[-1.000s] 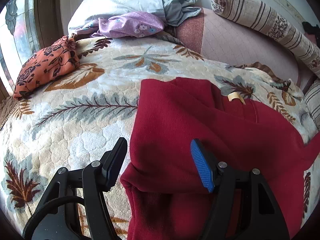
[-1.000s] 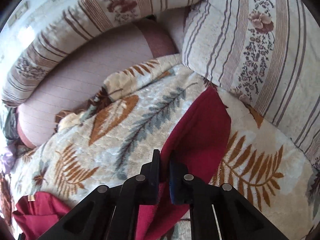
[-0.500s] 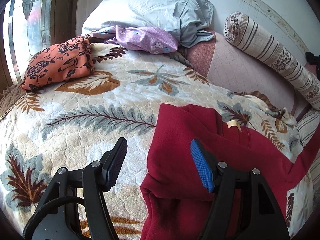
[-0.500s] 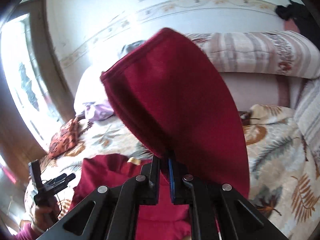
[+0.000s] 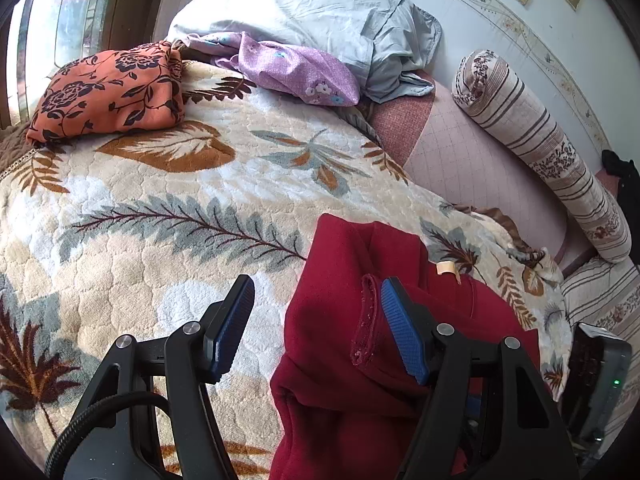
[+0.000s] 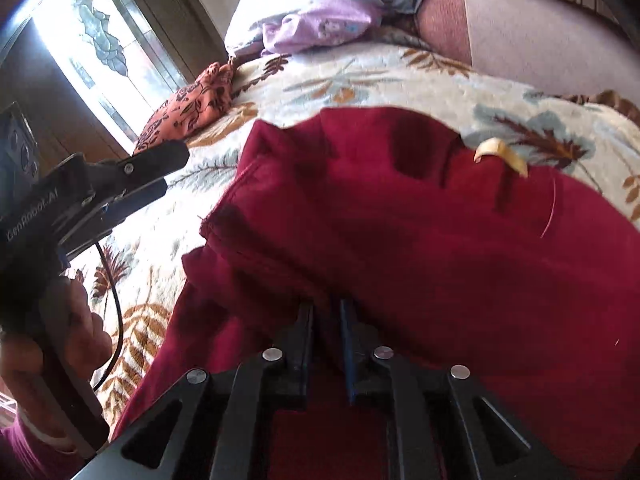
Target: Fold small clothes
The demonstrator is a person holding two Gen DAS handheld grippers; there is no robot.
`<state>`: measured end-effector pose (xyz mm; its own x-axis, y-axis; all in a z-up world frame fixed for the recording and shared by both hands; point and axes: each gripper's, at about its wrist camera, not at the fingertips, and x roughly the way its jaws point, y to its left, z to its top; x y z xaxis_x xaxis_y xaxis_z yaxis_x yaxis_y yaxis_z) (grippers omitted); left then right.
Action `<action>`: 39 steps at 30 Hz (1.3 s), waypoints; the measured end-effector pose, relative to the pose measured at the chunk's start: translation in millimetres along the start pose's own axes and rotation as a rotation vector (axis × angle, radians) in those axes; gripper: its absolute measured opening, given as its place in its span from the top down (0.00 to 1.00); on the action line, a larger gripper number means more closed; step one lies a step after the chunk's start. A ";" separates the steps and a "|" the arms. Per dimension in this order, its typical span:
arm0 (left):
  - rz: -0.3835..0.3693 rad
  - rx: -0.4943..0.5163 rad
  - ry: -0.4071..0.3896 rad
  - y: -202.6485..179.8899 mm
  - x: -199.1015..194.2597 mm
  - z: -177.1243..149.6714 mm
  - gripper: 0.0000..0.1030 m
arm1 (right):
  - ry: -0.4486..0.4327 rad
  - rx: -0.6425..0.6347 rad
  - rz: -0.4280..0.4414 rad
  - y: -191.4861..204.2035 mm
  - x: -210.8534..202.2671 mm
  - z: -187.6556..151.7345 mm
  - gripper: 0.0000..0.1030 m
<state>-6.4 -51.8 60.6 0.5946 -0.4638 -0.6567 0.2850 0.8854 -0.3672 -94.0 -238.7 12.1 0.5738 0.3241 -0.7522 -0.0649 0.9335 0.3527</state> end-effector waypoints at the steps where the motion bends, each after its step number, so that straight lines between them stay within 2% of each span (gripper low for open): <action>1: 0.003 0.010 -0.004 -2.6 -0.1 -0.5 0.36 | -0.015 0.000 0.011 -1.5 -8.7 -5.6 0.66; 2: 0.006 0.022 -0.009 -5.2 -0.9 -1.2 0.36 | -0.029 -0.007 0.009 -2.7 -21.2 -10.8 0.49; 4: 0.008 0.050 -0.013 -10.9 -1.1 -3.3 0.36 | -0.085 -0.020 -0.029 -10.0 -57.3 -21.1 0.41; 7: 0.031 0.091 -0.001 -18.0 3.6 -8.5 0.36 | -0.170 -0.018 -0.159 -32.9 -115.0 -40.2 0.41; 10: 0.064 0.127 0.038 -24.9 15.8 -16.4 0.36 | -0.209 0.078 -0.318 -81.3 -149.4 -56.8 0.43; 13: 0.146 0.178 0.092 -29.6 30.6 -26.1 0.36 | -0.169 0.191 -0.368 -128.8 -153.9 -68.1 0.65; 15: 0.184 0.209 0.123 -29.1 37.2 -31.7 0.35 | -0.082 0.200 -0.439 -143.7 -138.4 -82.4 0.67; 16: 0.192 0.211 0.128 -27.8 38.4 -32.3 0.35 | -0.042 0.195 -0.442 -146.3 -131.5 -92.1 0.66; 19: 0.177 0.181 0.124 -23.5 35.9 -30.4 0.36 | -0.057 0.105 -0.484 -129.1 -126.1 -101.7 0.67; 22: 0.158 0.164 0.116 -22.6 31.7 -28.0 0.36 | -0.080 0.137 -0.435 -128.6 -140.2 -91.7 0.66; 24: 0.146 0.161 0.103 -23.1 28.9 -27.0 0.36 | -0.141 0.186 -0.418 -133.3 -146.4 -78.9 0.43; 25: 0.137 0.161 0.101 -23.6 28.1 -26.6 0.36 | -0.178 0.213 -0.444 -141.1 -149.3 -71.8 0.23; 26: 0.127 0.163 0.102 -24.8 28.2 -26.0 0.36 | -0.202 0.232 -0.468 -145.3 -147.1 -66.5 0.17; 27: 0.118 0.166 0.103 -25.9 28.5 -25.7 0.36 | -0.210 0.249 -0.479 -151.2 -143.5 -60.4 0.17; 29: 0.115 0.182 0.102 -28.8 29.2 -26.3 0.36 | -0.157 0.305 -0.484 -172.2 -127.0 -48.2 0.17; 30: 0.119 0.193 0.101 -30.3 29.8 -26.4 0.36 | -0.131 0.333 -0.468 -180.8 -118.0 -44.4 0.20; 31: 0.128 0.204 0.101 -31.5 30.4 -26.4 0.36 | -0.119 0.353 -0.445 -187.7 -111.2 -42.2 0.40; 32: 0.135 0.209 0.099 -31.7 30.6 -26.4 0.36 | -0.112 0.359 -0.431 -191.8 -107.2 -39.7 0.64; 33: 0.142 0.211 0.095 -31.8 30.7 -26.0 0.36 | -0.111 0.351 -0.446 -192.6 -105.7 -36.8 0.69; 34: 0.151 0.211 0.094 -31.2 31.4 -25.5 0.36 | -0.136 0.331 -0.469 -190.9 -108.7 -34.9 0.80; 36: 0.187 0.213 0.110 -29.0 36.3 -25.8 0.35 | -0.182 0.284 -0.557 -186.0 -115.0 -33.4 0.82; 37: 0.206 0.214 0.126 -27.2 39.0 -26.9 0.35 | -0.169 0.284 -0.612 -188.1 -112.5 -34.3 0.82; 39: 0.216 0.197 0.160 -22.0 41.8 -28.4 0.35 | -0.125 0.314 -0.604 -196.1 -107.8 -36.7 0.82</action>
<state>-9.1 -91.6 22.5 0.5361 -0.2495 -0.8064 0.3143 0.9456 -0.0836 -173.1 -451.0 3.6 0.5261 -0.2766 -0.8042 0.5242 0.8501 0.0505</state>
